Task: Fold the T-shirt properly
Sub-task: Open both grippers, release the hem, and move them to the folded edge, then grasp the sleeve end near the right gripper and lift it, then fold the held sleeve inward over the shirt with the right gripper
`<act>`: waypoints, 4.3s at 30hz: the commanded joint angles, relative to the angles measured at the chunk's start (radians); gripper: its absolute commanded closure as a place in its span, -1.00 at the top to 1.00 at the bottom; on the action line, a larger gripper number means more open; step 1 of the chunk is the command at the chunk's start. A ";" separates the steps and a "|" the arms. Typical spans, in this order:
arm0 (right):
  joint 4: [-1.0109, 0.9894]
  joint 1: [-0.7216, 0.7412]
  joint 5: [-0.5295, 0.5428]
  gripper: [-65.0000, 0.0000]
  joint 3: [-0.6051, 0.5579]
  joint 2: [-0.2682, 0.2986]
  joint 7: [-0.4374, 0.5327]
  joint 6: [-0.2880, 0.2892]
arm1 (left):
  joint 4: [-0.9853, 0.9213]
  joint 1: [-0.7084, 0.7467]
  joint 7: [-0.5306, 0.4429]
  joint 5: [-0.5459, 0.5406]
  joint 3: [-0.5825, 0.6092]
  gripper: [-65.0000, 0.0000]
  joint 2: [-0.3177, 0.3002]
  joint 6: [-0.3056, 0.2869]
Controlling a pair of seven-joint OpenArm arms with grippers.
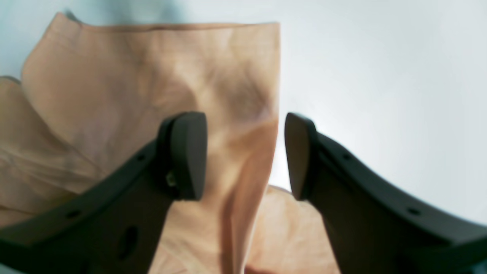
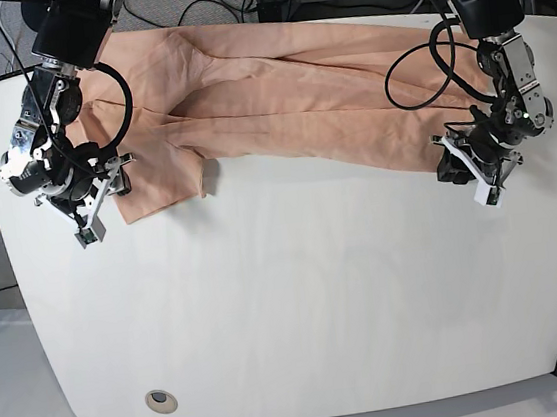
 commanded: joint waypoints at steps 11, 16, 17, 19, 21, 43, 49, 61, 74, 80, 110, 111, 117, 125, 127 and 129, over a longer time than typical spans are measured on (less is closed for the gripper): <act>0.016 0.017 0.008 -0.02 0.004 0.012 0.016 0.001 | 0.012 -0.006 0.022 0.007 -0.004 -1.00 -0.013 -0.002; 0.016 0.017 0.008 -0.02 0.004 0.012 0.016 0.001 | 0.198 0.059 0.022 0.007 -0.005 -1.00 -0.011 -0.002; 0.016 0.017 0.008 -0.02 0.004 0.012 0.016 0.001 | 0.258 0.076 0.025 0.007 -0.002 -1.00 -0.011 -0.002; 0.016 0.017 0.008 -0.02 0.004 0.012 0.016 0.001 | 0.364 0.115 0.077 0.007 -0.004 -1.00 -0.011 -0.002; 0.016 0.017 0.008 -0.02 0.004 0.012 0.016 0.001 | 0.463 0.142 0.139 0.007 -0.005 -1.00 -0.011 -0.002; 0.016 0.018 0.008 -0.02 0.004 -0.010 0.016 0.001 | 0.635 0.406 0.169 0.015 -0.144 -1.00 -0.027 -0.002; -0.004 0.024 0.008 -0.01 0.002 -0.046 0.071 0.001 | 0.632 0.406 0.169 0.017 -0.102 -1.00 -0.024 -0.002; -0.243 0.123 0.006 0.25 0.002 -0.056 0.183 0.001 | 0.563 0.420 0.169 0.017 -0.061 -0.17 -0.028 -0.002; -0.291 0.115 0.008 0.24 -0.052 -0.066 0.179 0.001 | 0.565 0.414 0.169 0.078 -0.064 -0.16 -0.040 -0.002; -0.281 0.078 0.008 0.23 -0.101 -0.111 0.179 0.001 | 0.565 0.414 0.169 0.077 -0.064 -0.16 -0.040 -0.002; 0.171 -0.213 0.505 -1.00 0.002 -0.114 -0.136 0.001 | 0.559 0.392 0.168 0.078 -0.056 -0.17 -0.040 -0.002; 0.171 -0.235 0.536 -1.00 0.002 -0.099 -0.136 0.001 | 0.559 0.392 0.168 0.078 -0.056 -0.17 -0.040 -0.002; 0.171 -0.351 0.671 -1.00 -0.001 -0.019 -0.136 0.001 | 0.529 0.392 0.168 0.078 -0.056 -0.17 -0.040 -0.002; 0.173 -0.493 0.835 -1.00 -0.003 0.081 -0.136 0.001 | 0.509 0.380 0.166 0.078 -0.056 -0.17 -0.040 -0.002; 0.173 -0.520 0.878 -1.00 -0.004 0.099 -0.136 0.001 | 0.509 0.380 0.166 0.078 -0.056 -0.17 -0.040 -0.002; 0.173 -0.543 0.918 -1.00 -0.016 0.119 -0.136 0.001 | 0.509 0.380 0.166 0.078 -0.056 -0.17 -0.040 -0.002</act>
